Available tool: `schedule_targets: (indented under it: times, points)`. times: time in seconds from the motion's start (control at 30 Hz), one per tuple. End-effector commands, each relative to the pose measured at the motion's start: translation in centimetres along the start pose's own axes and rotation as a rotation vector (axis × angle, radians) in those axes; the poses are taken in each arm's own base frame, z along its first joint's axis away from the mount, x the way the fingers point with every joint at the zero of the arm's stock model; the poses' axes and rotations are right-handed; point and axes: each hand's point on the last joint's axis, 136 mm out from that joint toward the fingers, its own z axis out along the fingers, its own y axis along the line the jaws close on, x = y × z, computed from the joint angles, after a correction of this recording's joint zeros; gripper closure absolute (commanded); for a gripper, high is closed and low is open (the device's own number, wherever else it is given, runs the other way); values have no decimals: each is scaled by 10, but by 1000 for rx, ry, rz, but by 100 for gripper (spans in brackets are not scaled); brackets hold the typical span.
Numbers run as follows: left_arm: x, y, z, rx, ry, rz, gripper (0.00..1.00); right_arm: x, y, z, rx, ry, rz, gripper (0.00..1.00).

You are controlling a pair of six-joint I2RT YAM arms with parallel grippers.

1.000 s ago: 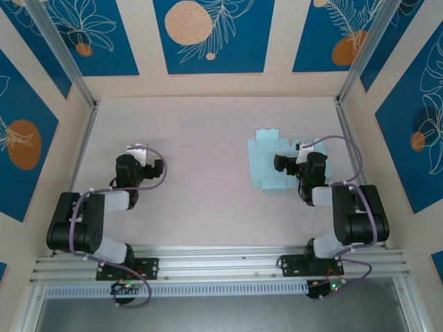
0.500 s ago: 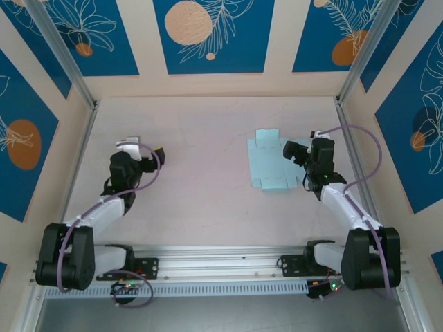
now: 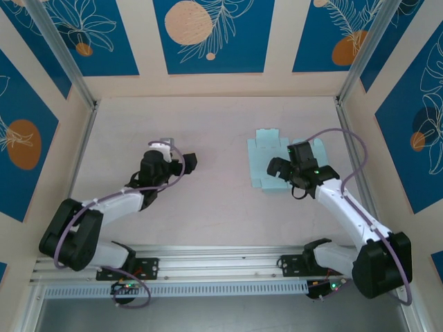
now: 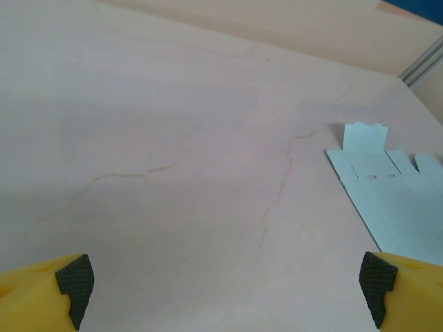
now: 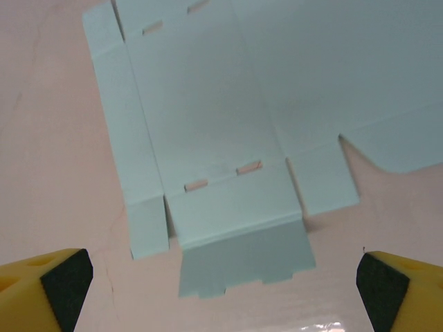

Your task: Fold the paper box

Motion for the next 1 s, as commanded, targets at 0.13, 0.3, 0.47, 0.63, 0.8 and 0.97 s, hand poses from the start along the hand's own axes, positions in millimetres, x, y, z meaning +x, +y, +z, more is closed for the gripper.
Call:
schedule_targets:
  times: [0.13,0.3,0.47,0.63,0.8,0.97]
  points:
    - [4,-45,23,121,55,-41,0,-24,33,16,-10,22,-216,0]
    - [11,-61,28,171,85,-33,0,-76,64,54,-94,69,-455,0]
    - [14,-64,25,180,105,-6,0,-135,77,97,-263,136,-406,1]
    - [16,-68,22,187,123,26,0,-169,76,143,-315,185,-402,1]
    - [19,-72,26,195,145,33,0,-189,77,170,-445,205,-364,2]
    - [22,-75,31,200,164,32,0,-183,68,190,-539,261,-327,3]
